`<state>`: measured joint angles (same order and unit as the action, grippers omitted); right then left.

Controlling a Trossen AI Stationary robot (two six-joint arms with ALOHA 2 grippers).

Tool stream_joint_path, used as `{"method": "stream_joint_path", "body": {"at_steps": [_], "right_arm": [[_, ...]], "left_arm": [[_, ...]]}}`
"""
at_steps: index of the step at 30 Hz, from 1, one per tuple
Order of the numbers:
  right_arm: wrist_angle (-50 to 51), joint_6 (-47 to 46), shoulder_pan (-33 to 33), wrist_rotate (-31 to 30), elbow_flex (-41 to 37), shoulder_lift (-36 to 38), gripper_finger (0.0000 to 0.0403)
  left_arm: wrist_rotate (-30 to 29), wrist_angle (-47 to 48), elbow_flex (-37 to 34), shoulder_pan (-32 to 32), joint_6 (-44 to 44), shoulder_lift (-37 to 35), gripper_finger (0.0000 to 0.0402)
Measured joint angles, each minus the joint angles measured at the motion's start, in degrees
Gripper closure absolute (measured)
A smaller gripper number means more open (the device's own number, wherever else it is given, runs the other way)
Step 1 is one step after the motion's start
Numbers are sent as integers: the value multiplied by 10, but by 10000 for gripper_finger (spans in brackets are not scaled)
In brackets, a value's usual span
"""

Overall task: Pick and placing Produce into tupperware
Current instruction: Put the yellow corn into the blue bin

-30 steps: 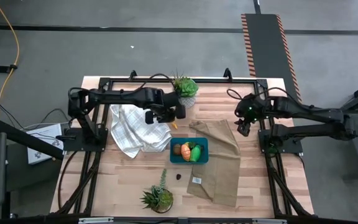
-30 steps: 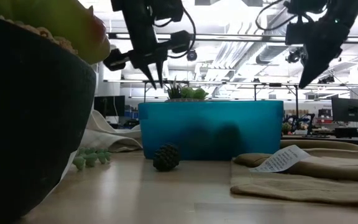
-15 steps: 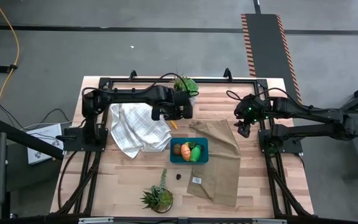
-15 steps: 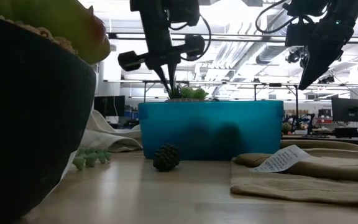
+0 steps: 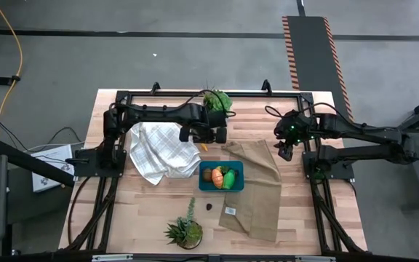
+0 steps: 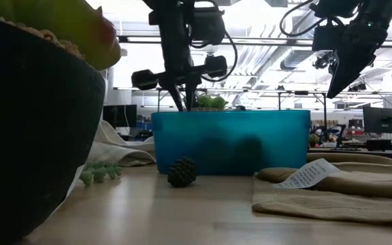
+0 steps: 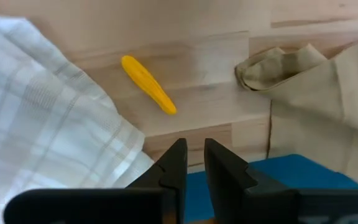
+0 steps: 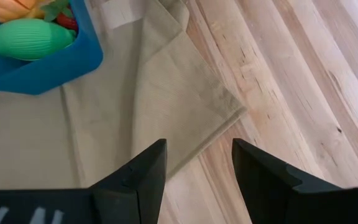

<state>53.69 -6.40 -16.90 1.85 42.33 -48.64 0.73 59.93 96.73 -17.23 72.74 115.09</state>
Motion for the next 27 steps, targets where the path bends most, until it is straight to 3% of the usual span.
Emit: {"method": "stream_joint_path", "body": {"at_steps": [10, 17, 21, 27], "right_arm": [[0, -3, 0, -3, 0, 0, 229], [3, -32, -20, -34, 0, -1, 229], [-1, -128, -48, -34, 0, -2, 229], [-30, -252, -74, -34, 0, -2, 229]], "left_arm": [[74, -12, 0, 0, -277, -5, 355], [93, 6, 0, 0, -545, -12, 355], [84, 34, 0, 0, -719, -16, 355], [-26, 80, 0, 0, -925, -19, 355]]}}
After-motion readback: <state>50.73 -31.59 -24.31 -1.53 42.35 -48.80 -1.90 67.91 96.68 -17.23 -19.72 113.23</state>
